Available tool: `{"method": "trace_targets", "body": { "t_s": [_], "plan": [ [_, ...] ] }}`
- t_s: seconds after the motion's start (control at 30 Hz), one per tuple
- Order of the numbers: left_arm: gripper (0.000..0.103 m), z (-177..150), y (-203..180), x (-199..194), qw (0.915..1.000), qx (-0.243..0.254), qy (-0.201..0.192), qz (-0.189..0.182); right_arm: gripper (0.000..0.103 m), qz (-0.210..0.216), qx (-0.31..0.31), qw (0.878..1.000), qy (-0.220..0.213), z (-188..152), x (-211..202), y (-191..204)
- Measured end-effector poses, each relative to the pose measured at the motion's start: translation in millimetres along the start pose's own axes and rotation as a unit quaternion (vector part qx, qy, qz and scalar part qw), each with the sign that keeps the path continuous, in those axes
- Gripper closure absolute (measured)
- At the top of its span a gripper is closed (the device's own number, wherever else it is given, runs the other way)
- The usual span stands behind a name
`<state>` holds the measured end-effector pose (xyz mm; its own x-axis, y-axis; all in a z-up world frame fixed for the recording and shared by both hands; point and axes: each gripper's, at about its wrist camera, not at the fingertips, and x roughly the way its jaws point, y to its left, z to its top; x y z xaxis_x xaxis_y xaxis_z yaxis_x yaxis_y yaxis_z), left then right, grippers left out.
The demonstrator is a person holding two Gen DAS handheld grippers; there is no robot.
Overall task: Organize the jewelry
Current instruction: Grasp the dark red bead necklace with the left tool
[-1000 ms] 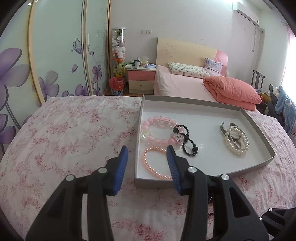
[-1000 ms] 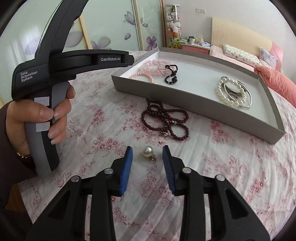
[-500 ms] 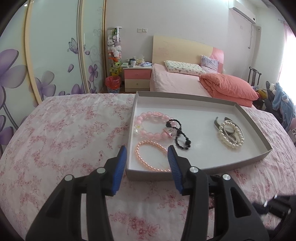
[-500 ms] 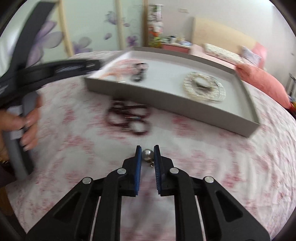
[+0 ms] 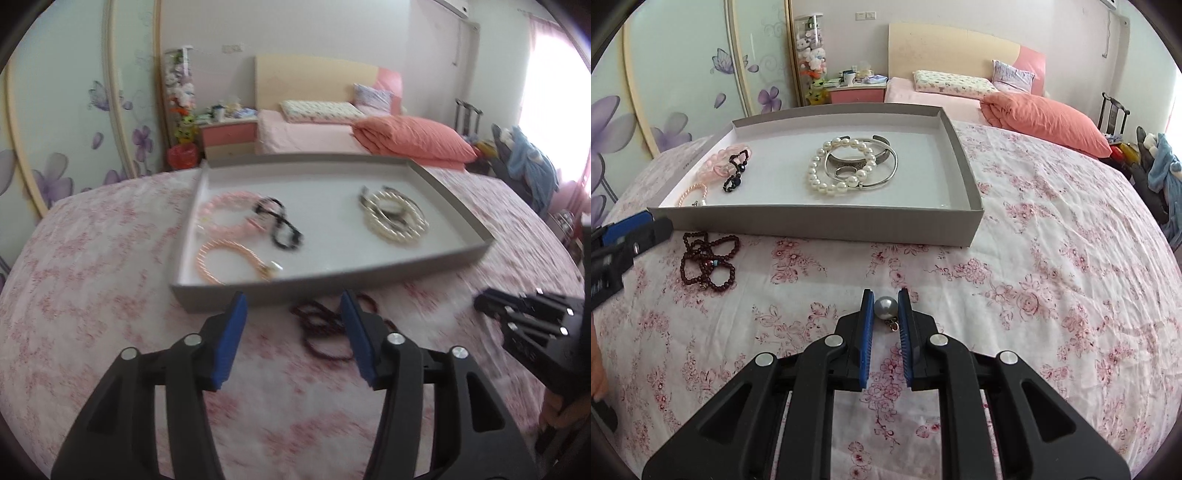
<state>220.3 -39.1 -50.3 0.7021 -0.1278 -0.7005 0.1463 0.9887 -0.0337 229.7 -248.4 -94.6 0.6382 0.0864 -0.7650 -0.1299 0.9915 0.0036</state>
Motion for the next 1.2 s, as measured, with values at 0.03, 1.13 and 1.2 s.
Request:
{"method": "trace_targets", "body": {
  "t_s": [0.03, 1.13, 1.2],
  "plan": [
    [0.044, -1.8, -4.3, 1.5, 1.0, 0.004, 0.006, -0.003, 0.089, 0.0, -0.002, 1.0, 0.0, -0.1, 0.2, -1.0],
    [0.09, -12.0, -3.9, 26.8, 0.9968, -0.01, 0.075, 0.028, 0.089, 0.011, -0.006, 1.0, 0.0, -1.0, -1.7, 3.6],
    [0.09, -17.6, 5.4, 20.8, 0.9966, -0.01, 0.075, 0.035, 0.089, 0.011, -0.017, 1.0, 0.0, -0.3, -1.4, 6.7]
  ]
}}
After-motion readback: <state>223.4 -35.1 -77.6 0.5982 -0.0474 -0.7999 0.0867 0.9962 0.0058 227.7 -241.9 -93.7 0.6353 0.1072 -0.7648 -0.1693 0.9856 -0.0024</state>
